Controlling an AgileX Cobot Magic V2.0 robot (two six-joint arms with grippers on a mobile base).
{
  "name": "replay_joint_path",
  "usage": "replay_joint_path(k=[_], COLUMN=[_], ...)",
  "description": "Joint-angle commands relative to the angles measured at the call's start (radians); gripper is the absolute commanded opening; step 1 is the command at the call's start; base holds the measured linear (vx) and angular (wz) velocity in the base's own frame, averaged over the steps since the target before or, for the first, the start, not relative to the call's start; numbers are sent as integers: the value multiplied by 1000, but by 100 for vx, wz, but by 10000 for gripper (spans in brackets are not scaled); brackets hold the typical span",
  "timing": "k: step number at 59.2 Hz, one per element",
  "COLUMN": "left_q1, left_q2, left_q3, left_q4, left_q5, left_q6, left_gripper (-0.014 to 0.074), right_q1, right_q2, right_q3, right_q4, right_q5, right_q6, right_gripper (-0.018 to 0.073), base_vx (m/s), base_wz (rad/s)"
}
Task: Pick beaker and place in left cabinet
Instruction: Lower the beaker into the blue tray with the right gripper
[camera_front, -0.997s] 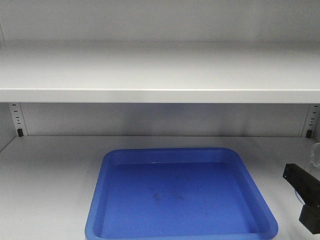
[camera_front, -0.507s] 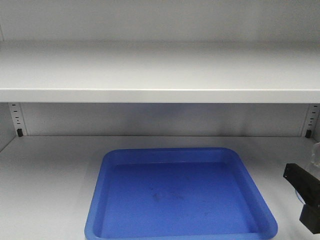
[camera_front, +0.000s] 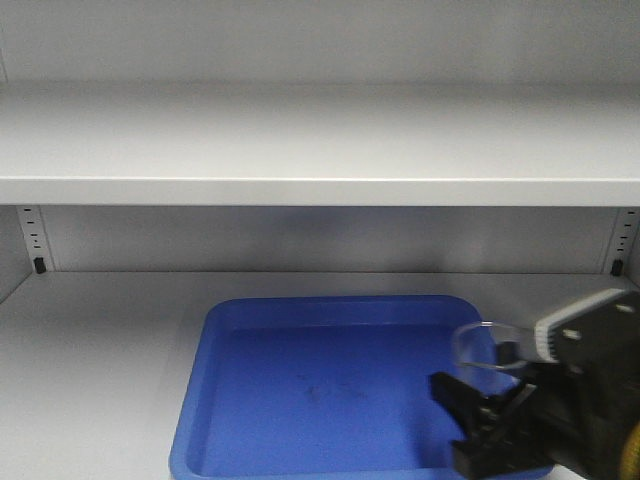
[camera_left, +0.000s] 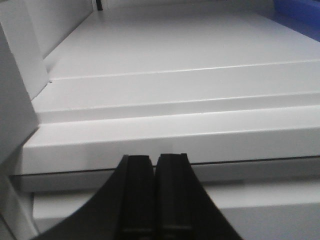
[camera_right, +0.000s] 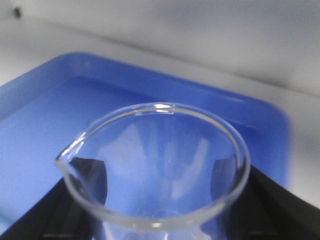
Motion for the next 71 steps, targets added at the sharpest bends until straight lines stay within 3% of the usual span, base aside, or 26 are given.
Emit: replay_joint_path(k=[1, 24, 53, 64, 71], left_q1=[0, 0, 0, 0, 0], left_q2=[-9, -9, -9, -9, -9], left_q3=[-11, -11, -11, -11, -11], left_q4=[0, 0, 0, 0, 0], left_q5=[-83, -83, -83, -83, -83], left_q6=[-4, -4, -4, -4, -4], left_gripper=[4, 4, 4, 4, 4], right_q1=[-3, -3, -3, -3, -3], right_q2=[76, 429, 600, 600, 600], right_q3=[-108, -388, -468, -468, -468], right_q4=[-14, -6, -6, -8, -10], right_q5=[-57, -242, -243, -253, -284], right_q6=[-18, -19, -22, -22, -22], right_gripper=[-2, -1, 19, 110, 228], base_vx=[0, 0, 0, 0, 0], base_wz=[0, 0, 0, 0, 0])
